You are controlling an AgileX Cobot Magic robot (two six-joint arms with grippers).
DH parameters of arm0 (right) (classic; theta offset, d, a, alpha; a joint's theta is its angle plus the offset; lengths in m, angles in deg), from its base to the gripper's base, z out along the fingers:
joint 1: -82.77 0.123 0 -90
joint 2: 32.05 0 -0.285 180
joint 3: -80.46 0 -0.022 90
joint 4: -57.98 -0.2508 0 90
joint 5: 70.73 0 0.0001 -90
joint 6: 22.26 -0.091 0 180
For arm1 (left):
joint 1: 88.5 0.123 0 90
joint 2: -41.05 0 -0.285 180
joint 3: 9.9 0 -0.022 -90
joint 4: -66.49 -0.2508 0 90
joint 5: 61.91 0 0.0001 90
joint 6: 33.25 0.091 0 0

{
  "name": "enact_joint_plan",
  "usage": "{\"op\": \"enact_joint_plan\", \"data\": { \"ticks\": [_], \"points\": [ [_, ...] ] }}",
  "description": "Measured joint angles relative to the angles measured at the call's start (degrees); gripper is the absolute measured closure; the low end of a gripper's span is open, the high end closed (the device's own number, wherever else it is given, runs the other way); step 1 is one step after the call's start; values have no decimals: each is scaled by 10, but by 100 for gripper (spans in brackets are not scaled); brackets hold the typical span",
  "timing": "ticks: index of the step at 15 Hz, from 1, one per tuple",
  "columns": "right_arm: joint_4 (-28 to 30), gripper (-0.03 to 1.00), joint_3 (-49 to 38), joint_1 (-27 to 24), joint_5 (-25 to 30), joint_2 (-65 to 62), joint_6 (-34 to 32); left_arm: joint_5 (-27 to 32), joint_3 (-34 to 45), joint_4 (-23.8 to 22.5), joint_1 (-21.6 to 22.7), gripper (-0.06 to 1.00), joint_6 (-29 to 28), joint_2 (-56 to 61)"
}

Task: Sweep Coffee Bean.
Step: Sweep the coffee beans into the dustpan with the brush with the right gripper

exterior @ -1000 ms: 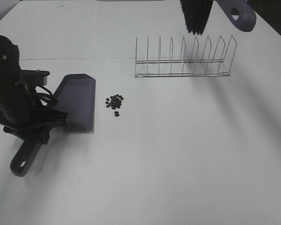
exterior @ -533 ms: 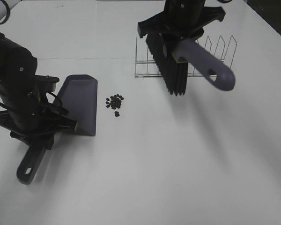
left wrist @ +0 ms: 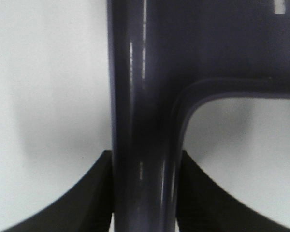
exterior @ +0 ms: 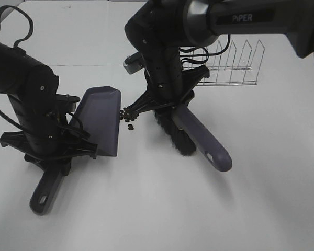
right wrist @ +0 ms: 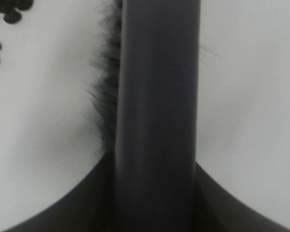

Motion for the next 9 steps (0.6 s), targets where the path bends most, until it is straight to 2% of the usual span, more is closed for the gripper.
{"op": "enact_joint_plan", "data": {
  "ticks": [3, 4, 7, 9],
  "points": [
    [15, 66, 6, 0, -2, 12, -2, 0, 0, 1, 0, 60, 3, 0],
    [4, 66, 13, 0, -5, 16, 3, 0, 0, 1, 0, 60, 6, 0],
    [-89, 66, 50, 3, 3, 42, 37, 0, 0, 2, 0, 60, 7, 0],
    [-113, 66, 103, 14, 30, 70, 55, -1, 0, 2, 0, 60, 7, 0]
  ]
}}
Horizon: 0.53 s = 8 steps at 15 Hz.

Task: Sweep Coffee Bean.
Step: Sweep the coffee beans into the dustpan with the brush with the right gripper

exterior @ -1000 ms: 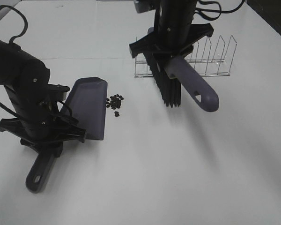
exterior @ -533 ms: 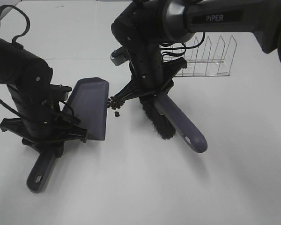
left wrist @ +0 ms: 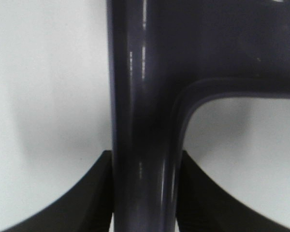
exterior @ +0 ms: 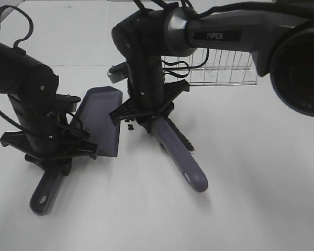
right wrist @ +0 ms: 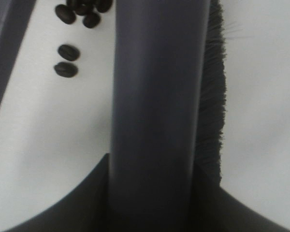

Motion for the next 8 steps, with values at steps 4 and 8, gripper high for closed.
{"op": "enact_joint_plan", "data": {
  "ticks": [4, 8],
  "points": [
    [-71, 66, 119, 34, 35, 49, 24, 0, 0, 2, 0, 60, 2, 0],
    [-69, 66, 203, 34, 61, 56, 29, 3, -1, 5, 0, 60, 2, 0]
  ]
}}
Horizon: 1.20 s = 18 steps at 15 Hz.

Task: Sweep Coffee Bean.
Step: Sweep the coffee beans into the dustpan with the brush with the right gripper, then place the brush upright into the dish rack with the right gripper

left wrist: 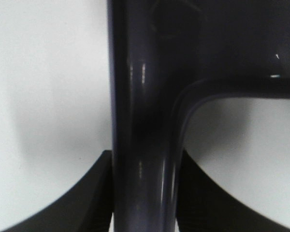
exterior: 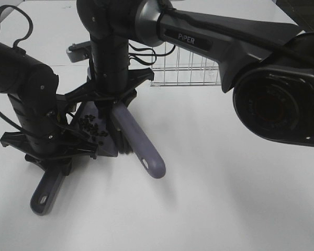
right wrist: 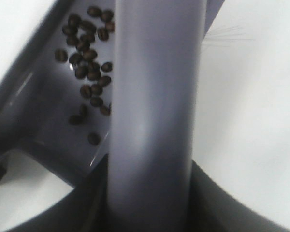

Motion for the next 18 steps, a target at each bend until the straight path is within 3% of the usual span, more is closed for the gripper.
{"op": "enact_joint_plan", "data": {
  "ticks": [9, 18],
  "points": [
    [143, 66, 13, -2, -3, -82, 41, 1, -1, 0, 0, 60, 0, -1],
    [126, 66, -168, -117, -2, -135, 44, 1, -1, 1, 0, 60, 2, -1]
  ]
}}
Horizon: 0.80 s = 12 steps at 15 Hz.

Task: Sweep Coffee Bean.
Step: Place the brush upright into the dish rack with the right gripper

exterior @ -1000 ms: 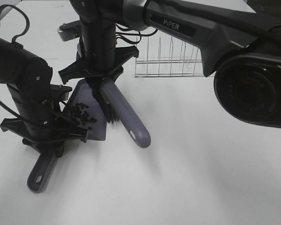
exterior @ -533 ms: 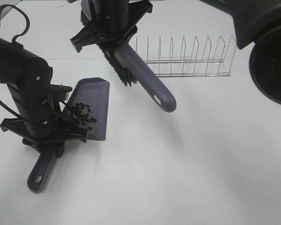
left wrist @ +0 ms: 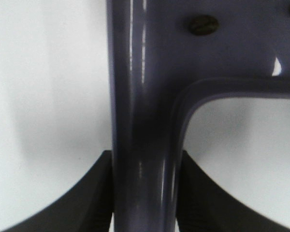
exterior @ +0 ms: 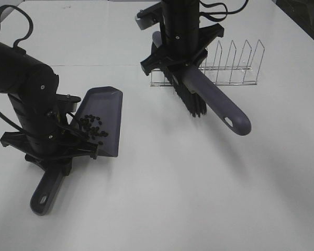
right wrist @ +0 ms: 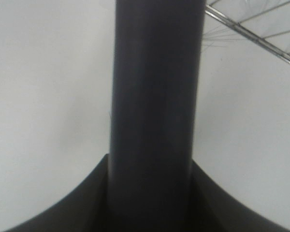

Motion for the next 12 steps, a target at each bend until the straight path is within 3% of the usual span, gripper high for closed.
{"op": "enact_joint_plan", "data": {
  "ticks": [4, 5, 12],
  "points": [
    [-31, 66, -54, -65, -3, -32, 0, 0, 0, 1, 0, 60, 2, 0],
    [-56, 66, -103, -106, -3, -68, 0, 0, 0, 1, 0, 60, 2, 0],
    [-53, 66, -184, -117, -2, -98, -14, 0, 0, 2, 0, 60, 2, 0]
  ]
}}
